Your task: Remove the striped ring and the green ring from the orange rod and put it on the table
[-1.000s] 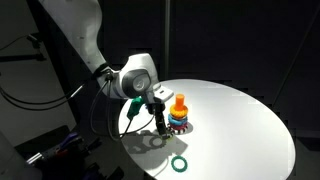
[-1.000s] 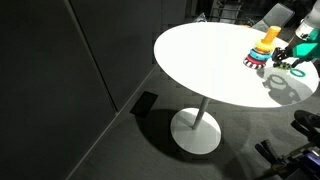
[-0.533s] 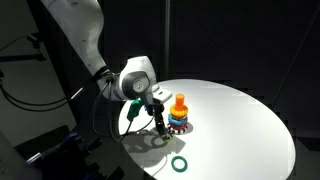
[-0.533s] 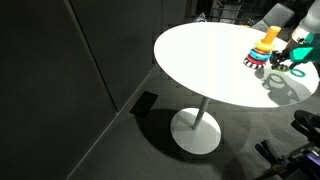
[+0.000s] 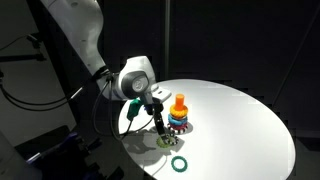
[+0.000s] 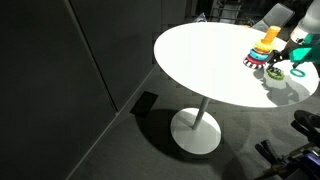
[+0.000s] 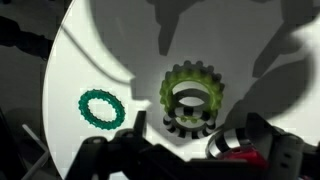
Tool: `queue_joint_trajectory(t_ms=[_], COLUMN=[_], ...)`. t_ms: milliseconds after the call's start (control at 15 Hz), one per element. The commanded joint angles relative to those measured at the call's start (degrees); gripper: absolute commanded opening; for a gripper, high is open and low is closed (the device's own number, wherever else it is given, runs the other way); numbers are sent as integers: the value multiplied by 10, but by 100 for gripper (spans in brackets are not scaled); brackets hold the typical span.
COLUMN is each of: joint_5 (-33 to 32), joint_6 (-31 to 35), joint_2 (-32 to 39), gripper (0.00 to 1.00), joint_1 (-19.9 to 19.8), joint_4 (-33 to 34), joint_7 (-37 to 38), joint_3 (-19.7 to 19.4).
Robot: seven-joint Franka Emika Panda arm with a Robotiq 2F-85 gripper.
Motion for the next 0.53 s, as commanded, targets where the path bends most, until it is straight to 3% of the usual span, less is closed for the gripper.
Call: queue_joint_trajectory(t_ms=[0,467], joint_5=[54,236], joint_6=[-16,-98], joint_2=[-36,-99], gripper=[100,100], joint_1=[-29,-93], joint_4=[-22,-34], joint_7=[-85,-302], joint_3=[39,144])
